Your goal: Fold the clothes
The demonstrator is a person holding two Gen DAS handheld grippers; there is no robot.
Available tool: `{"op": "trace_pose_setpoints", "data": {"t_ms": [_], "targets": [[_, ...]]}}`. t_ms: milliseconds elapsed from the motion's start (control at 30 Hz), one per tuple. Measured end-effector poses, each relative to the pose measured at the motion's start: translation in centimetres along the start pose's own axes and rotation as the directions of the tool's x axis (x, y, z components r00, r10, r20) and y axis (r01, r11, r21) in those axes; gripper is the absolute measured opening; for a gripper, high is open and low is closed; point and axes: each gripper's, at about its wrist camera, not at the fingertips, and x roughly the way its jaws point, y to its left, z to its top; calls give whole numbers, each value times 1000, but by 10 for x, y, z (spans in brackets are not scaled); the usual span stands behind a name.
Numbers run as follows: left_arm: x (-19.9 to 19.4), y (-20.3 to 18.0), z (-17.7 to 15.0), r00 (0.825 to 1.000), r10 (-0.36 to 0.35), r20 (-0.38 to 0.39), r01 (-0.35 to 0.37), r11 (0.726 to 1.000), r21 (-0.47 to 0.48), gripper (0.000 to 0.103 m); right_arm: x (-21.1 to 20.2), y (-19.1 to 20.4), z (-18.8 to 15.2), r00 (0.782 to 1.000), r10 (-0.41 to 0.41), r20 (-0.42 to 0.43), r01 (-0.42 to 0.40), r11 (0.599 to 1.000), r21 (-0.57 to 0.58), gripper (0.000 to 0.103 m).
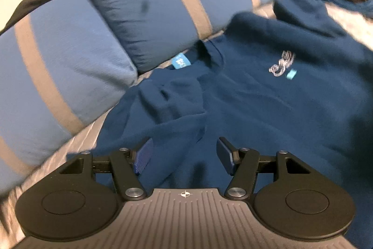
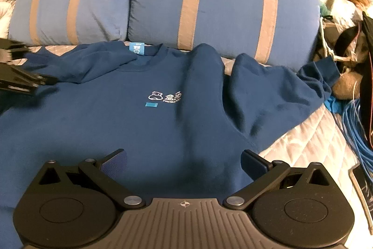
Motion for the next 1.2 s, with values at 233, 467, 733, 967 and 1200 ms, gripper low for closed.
{"op": "trace_pose_setpoints", "data": {"t_ms": [233, 467, 733, 967, 1200], "targets": [[11, 3, 9, 999, -8, -45, 6, 999, -34, 8, 5, -3, 0, 1000, 11, -13, -11, 1000, 10, 103], [-46, 12, 17, 997, -83, -9, 82, 993, -81, 7, 3, -3, -1, 1000, 13, -3, -13, 1000, 9, 103], [-111, -15, 6, 968, -247, -33, 247, 969, -3, 7, 0, -4, 0, 1000, 11, 4, -11, 1000, 28, 103], [-115, 17, 19, 937, -350, 17, 348, 921, -174, 7, 0, -4, -1, 1000, 4, 5, -4, 1000, 28, 103], [-45, 97, 18, 969, -243, 50, 231, 810, -539, 8, 1, -4, 0, 1000, -2, 2, 2, 1000, 30, 103]]}}
